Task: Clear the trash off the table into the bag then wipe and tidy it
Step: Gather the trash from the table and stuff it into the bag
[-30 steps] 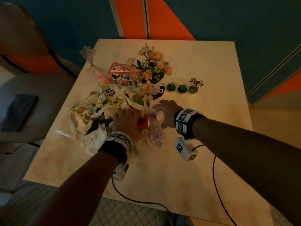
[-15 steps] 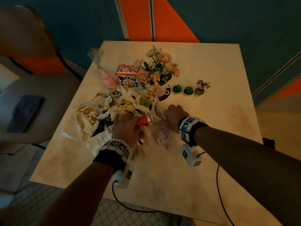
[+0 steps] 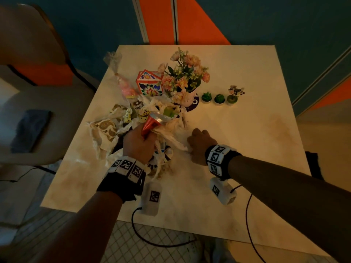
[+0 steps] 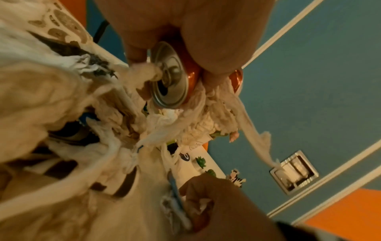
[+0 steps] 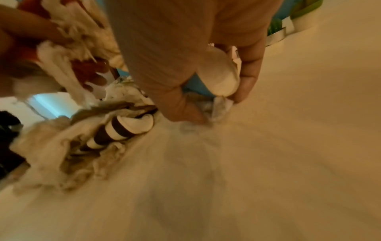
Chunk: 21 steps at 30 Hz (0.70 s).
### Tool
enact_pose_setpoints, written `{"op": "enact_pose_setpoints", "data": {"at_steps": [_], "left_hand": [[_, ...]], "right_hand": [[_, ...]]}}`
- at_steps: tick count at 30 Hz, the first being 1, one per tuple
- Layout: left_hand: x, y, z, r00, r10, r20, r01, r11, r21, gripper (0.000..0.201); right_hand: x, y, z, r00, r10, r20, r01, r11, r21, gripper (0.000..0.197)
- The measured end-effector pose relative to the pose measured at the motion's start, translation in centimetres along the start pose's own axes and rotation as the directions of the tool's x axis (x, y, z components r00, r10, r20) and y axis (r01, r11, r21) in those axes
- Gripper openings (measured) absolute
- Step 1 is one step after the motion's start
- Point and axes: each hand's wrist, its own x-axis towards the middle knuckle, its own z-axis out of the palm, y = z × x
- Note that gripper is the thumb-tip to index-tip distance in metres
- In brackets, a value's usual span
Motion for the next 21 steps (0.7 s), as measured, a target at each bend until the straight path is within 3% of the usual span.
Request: {"op": "enact_pose_setpoints", "data": {"at_steps": [3,7,13,15,18,21], "left_hand": [[-0.5,0.4,-0.3,0.990,-0.144,-0.009,0.139,0.969,-0.206,0.014],[-1.0,1.1,-0.9,0.952,-0.305,0.007,0.279,0.859,-0.429,0.018],[-0.8,1.4,-1.8,0.861,-0.489,0.142,0.443,0.583,-0.681,0.016],[-0.7,1.8,-2.1,0.835,-0.509,0.207,0.471,0.469,-0.747,0.013],[-0.6,2.7,-2.4,0.812,-0.495,0.310,0.503,0.324,-0.801,0.022],[-0.7,3.9,-2.3,0.784,-0.466,0.410,0.568,0.274,-0.776,0.028]], "right_hand": [[0.0,-0.3,0.3,1.000,0.005,-0.022,-0.006,1.000,-0.023,0.054],[-0.4,-0.6,-0.5,0.997,0.026,-0.070,-0.021,0.997,0.069,0.050],[-2.3,0.7,-3.7,0.968,0.110,-0.226,-0.024,0.935,0.353,0.032],[-3.6,1.3,-4.3,0.949,0.163,-0.271,-0.015,0.881,0.473,0.018],[-5.8,2.3,-5.0,0.924,0.257,-0.283,-0.021,0.774,0.633,0.014],[-8.0,3.4,-5.8,0.912,0.313,-0.266,-0.017,0.675,0.737,0.014]]}}
